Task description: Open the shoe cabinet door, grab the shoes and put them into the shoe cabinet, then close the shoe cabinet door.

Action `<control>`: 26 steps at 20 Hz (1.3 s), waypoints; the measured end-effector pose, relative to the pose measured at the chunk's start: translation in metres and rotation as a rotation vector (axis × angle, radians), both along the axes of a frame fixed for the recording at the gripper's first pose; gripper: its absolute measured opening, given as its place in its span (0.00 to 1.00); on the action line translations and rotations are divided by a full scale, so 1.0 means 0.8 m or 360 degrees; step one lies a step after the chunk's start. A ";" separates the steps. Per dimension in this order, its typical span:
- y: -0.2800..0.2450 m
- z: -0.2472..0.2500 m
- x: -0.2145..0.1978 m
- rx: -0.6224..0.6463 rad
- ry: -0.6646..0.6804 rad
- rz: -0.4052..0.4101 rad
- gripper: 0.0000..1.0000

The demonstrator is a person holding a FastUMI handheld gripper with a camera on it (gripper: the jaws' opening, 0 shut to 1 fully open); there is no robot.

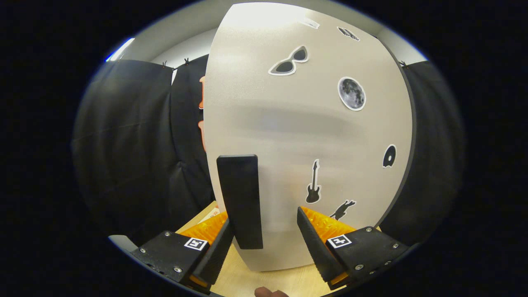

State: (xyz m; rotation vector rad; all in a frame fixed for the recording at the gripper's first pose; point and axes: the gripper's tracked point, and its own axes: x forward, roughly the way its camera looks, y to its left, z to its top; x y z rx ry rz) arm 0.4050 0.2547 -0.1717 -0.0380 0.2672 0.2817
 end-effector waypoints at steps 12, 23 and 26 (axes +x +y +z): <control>0.002 -0.004 0.007 -0.0094 -0.0021 -0.0039 0.96; 0.003 -0.009 0.010 -0.0055 0.0033 -0.0057 0.97; 0.010 0.002 -0.014 -0.0018 0.0022 -0.0061 0.97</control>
